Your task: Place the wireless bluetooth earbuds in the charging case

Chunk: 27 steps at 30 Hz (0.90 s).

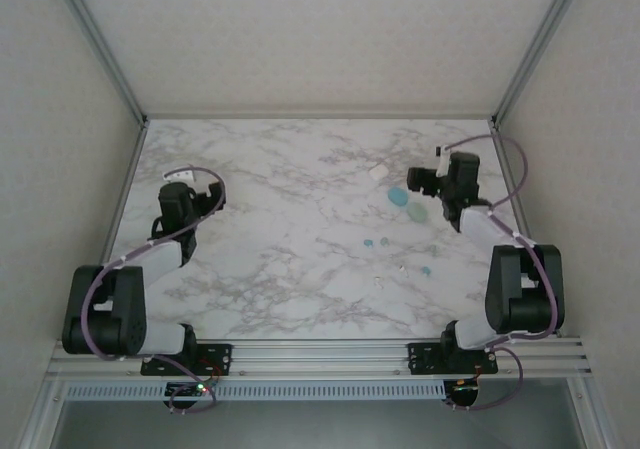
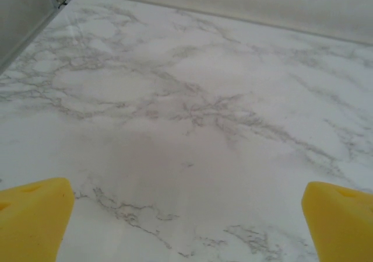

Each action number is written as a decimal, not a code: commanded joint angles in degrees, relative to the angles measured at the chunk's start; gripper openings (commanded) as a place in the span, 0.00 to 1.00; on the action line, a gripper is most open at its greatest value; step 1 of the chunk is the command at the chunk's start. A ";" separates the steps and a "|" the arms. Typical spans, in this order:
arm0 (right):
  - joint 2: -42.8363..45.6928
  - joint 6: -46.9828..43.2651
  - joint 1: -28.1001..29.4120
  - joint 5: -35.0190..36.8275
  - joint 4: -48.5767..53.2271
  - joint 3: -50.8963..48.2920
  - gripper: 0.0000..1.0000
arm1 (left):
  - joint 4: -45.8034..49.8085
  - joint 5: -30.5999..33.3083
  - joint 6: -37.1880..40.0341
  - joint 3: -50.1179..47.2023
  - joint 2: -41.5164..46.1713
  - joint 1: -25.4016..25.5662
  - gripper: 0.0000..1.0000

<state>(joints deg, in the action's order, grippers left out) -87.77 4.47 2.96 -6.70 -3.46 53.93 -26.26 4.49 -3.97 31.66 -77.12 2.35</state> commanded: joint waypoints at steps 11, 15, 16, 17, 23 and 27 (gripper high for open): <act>-28.54 4.58 2.31 -13.89 37.39 37.11 0.72 | 27.28 -6.12 -15.43 8.24 12.12 -0.68 1.00; -36.32 6.38 2.41 -15.78 40.27 46.24 0.70 | 30.86 -9.15 -15.68 8.82 14.67 -0.73 1.00; -38.14 6.64 2.56 -16.25 40.83 48.52 0.70 | 31.70 -9.70 -15.50 8.93 15.19 -0.68 1.00; -39.77 6.97 2.62 -16.34 41.41 50.41 0.70 | 32.32 -9.83 -15.50 8.99 15.74 -0.75 1.00; -47.84 7.94 3.34 -19.39 45.20 60.99 0.68 | 35.26 -9.14 -14.28 8.77 18.31 -0.70 1.00; -51.32 6.36 4.63 -21.27 47.78 65.61 0.67 | 36.25 -8.89 -13.57 9.09 18.33 -0.68 1.00</act>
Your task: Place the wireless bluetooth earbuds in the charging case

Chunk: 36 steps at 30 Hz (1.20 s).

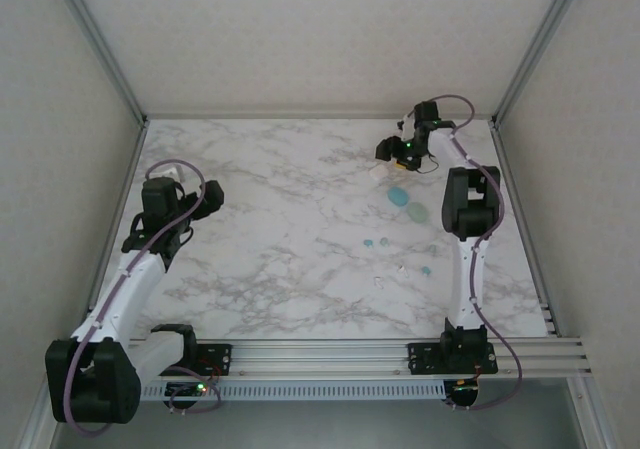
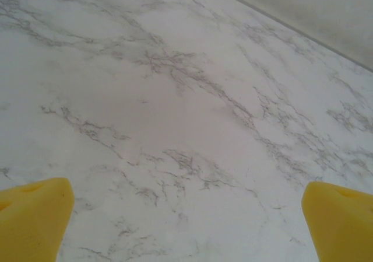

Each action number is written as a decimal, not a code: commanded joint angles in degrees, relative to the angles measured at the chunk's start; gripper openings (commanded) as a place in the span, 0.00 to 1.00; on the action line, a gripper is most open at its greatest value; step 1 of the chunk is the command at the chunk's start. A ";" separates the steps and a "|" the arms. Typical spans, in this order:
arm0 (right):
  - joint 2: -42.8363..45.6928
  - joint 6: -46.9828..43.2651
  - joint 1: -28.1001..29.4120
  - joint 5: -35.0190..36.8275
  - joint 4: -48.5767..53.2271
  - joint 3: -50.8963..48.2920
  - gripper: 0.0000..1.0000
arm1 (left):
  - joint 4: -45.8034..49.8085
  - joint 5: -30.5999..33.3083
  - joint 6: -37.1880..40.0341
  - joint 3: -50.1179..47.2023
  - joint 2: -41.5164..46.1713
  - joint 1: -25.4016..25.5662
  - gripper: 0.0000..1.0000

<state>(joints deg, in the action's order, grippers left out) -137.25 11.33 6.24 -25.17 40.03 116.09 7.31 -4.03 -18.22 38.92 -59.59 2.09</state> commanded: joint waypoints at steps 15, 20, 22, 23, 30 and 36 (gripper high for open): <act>5.40 -4.82 7.44 -3.37 4.66 -8.65 0.65 | 3.68 -1.34 1.35 2.06 0.61 -0.42 1.00; 8.85 -5.38 10.15 -3.30 2.66 -13.11 0.65 | 4.19 -1.55 1.17 2.13 0.52 -0.44 1.00; 9.65 -5.93 11.01 -3.02 2.81 -13.73 0.65 | 4.44 -1.63 1.17 2.05 0.66 -0.46 1.00; 10.13 -6.29 11.55 -1.59 3.08 -13.90 0.65 | 4.66 -1.59 1.17 2.04 0.70 -0.46 1.00; 14.29 -10.66 12.31 17.48 0.01 -15.85 0.70 | 4.80 -1.72 0.99 1.69 1.84 -0.46 1.00; 9.82 -18.44 12.89 16.21 2.11 -10.49 0.80 | 5.15 -1.95 0.90 1.88 2.17 -0.42 1.00</act>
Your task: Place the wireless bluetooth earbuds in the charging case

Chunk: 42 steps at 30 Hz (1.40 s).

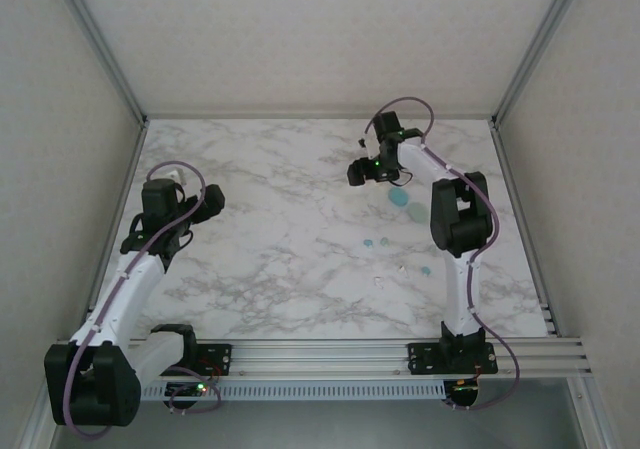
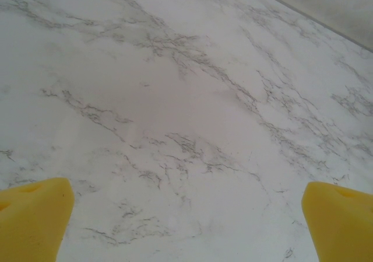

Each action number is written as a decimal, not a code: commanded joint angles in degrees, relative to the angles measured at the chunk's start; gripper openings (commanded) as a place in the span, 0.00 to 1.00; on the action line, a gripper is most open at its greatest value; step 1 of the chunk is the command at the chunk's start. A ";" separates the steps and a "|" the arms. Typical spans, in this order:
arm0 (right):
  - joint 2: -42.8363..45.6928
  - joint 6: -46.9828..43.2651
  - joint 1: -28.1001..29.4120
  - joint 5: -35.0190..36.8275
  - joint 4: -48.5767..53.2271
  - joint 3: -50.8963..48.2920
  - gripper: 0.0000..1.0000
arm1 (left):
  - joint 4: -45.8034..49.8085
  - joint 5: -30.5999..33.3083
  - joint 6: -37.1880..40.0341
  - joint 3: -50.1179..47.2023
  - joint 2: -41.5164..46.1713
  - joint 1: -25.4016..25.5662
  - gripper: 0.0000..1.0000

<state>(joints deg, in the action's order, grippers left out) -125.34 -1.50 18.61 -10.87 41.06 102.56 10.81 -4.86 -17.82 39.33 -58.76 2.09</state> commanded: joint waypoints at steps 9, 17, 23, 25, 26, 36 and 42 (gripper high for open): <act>-6.20 -11.45 2.09 3.79 1.86 6.77 0.78 | 1.43 -0.77 0.60 0.77 1.73 -0.42 1.00; -11.14 -13.16 2.98 7.66 6.34 12.04 0.72 | 1.84 -0.53 0.86 0.84 1.68 -0.42 1.00; -12.02 -13.62 3.72 8.65 6.23 11.87 0.62 | 1.86 -0.63 0.51 0.93 1.92 -0.42 1.00; -12.03 -14.04 4.14 9.15 6.10 11.71 0.60 | 1.73 -0.76 -0.04 1.12 1.96 -0.42 1.00; -12.01 -14.29 4.42 9.64 5.90 11.49 0.57 | 1.37 -0.59 -0.85 1.15 1.86 -0.42 1.00; -3.26 -13.63 5.92 6.87 0.38 4.19 0.41 | 0.33 -0.14 -10.63 2.68 3.30 -0.59 1.00; 17.20 -14.84 10.12 -1.39 -14.31 -13.17 0.38 | -2.79 -16.67 -17.79 5.92 -0.69 -0.30 1.00</act>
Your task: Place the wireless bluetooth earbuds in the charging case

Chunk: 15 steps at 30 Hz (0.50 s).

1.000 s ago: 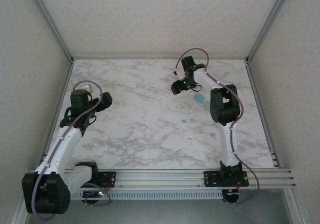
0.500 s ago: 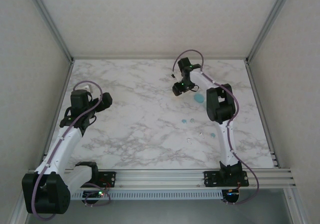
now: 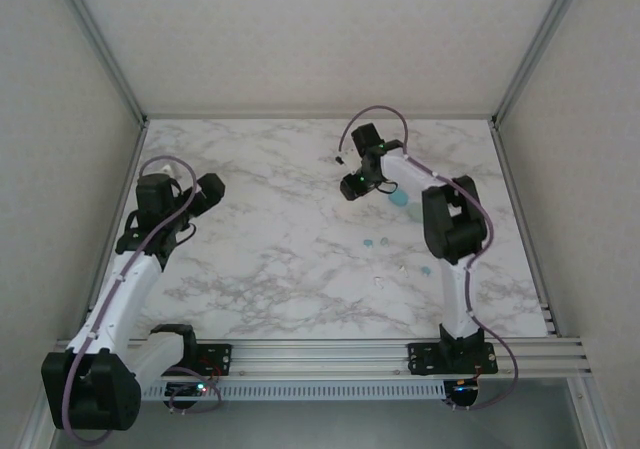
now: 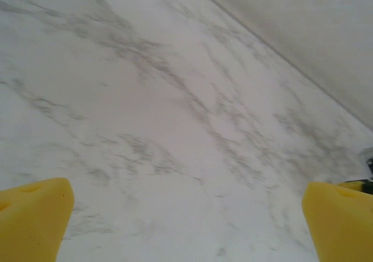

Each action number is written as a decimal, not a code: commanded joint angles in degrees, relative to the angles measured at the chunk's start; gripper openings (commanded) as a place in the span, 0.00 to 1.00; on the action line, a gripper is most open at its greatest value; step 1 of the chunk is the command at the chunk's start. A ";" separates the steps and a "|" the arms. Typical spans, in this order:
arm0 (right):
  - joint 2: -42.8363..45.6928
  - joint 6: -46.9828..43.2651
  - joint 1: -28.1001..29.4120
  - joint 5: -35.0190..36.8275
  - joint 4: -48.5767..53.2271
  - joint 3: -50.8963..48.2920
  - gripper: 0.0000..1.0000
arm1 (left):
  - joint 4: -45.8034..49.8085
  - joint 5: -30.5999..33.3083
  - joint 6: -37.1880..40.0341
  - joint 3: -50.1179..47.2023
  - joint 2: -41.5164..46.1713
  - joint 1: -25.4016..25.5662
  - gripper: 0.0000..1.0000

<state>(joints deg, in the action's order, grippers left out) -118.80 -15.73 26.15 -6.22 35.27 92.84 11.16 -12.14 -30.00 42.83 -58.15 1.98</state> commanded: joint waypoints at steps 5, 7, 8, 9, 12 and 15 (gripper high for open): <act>27.33 -7.97 8.03 -9.58 -19.76 -16.71 0.37 | -8.27 -16.60 -9.62 4.99 -3.58 3.97 0.95; 33.57 -13.33 10.31 -10.02 -23.89 -21.72 0.38 | -8.04 -17.98 -8.42 7.27 -3.98 6.99 0.93; 35.85 -15.17 11.26 -9.61 -25.81 -23.82 0.38 | -8.00 -18.52 -7.67 8.25 -4.03 8.38 0.92; 38.00 -17.13 12.24 -9.44 -27.48 -25.82 0.38 | -7.92 -19.37 -7.03 9.43 -4.20 9.92 0.91; 43.23 -21.41 14.50 -7.16 -30.32 -29.07 0.37 | -7.55 -22.53 -4.21 12.59 -4.59 14.23 0.87; 45.76 -24.20 15.79 -5.39 -29.10 -29.29 0.37 | -5.86 -23.93 -0.50 15.30 -5.19 18.07 0.84</act>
<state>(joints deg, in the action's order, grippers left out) -74.65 -34.20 41.04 -13.87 9.10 64.47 5.15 -31.73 -34.44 55.18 -62.70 17.72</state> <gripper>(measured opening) 0.443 0.846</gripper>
